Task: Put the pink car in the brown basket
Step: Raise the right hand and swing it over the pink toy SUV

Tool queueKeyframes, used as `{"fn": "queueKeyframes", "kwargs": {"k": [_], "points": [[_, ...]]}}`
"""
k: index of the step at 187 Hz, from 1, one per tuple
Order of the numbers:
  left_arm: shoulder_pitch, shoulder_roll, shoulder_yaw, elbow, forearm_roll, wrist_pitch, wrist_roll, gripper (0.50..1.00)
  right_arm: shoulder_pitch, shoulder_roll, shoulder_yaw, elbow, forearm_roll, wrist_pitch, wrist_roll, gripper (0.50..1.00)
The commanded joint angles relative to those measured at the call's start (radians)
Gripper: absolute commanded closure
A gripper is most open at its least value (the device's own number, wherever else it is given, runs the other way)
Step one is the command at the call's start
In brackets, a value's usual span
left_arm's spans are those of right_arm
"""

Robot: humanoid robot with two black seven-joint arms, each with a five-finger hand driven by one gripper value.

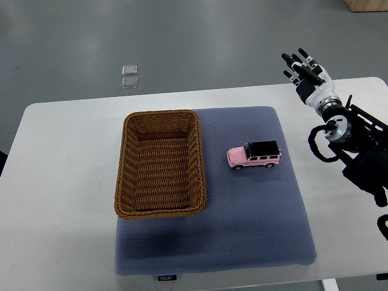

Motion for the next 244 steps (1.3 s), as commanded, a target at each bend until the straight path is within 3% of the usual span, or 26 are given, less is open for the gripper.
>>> {"fn": "queueKeyframes", "kwargs": {"k": [1, 36, 111, 143, 184, 213, 244], "points": [[0.0, 0.0, 0.0, 0.0, 0.0, 0.0, 0.0, 0.5, 0.005, -0.02, -0.006, 0.002, -0.014, -0.001, 0.0, 0.589], [0.0, 0.0, 0.0, 0.0, 0.0, 0.0, 0.0, 0.5, 0.028, -0.072, -0.046, 0.033, -0.166, -0.006, -0.005, 0.589], [0.0, 0.0, 0.0, 0.0, 0.0, 0.0, 0.0, 0.5, 0.212, -0.256, -0.442, 0.108, -0.51, 0.007, -0.012, 0.589], [0.0, 0.0, 0.0, 0.0, 0.0, 0.0, 0.0, 0.5, 0.324, -0.369, -0.663, 0.24, -0.628, 0.08, -0.012, 0.591], [0.0, 0.0, 0.0, 0.0, 0.0, 0.0, 0.0, 0.5, 0.491, -0.5, -0.956, 0.465, -0.846, 0.123, -0.014, 0.591], [0.0, 0.0, 0.0, 0.0, 0.0, 0.0, 0.0, 0.5, 0.597, -0.513, -1.134, 0.539, -0.855, 0.191, -0.014, 0.591], [0.0, 0.0, 0.0, 0.0, 0.0, 0.0, 0.0, 0.5, 0.637, -0.492, -1.16, 0.609, -0.856, 0.245, -0.016, 0.591]]}}
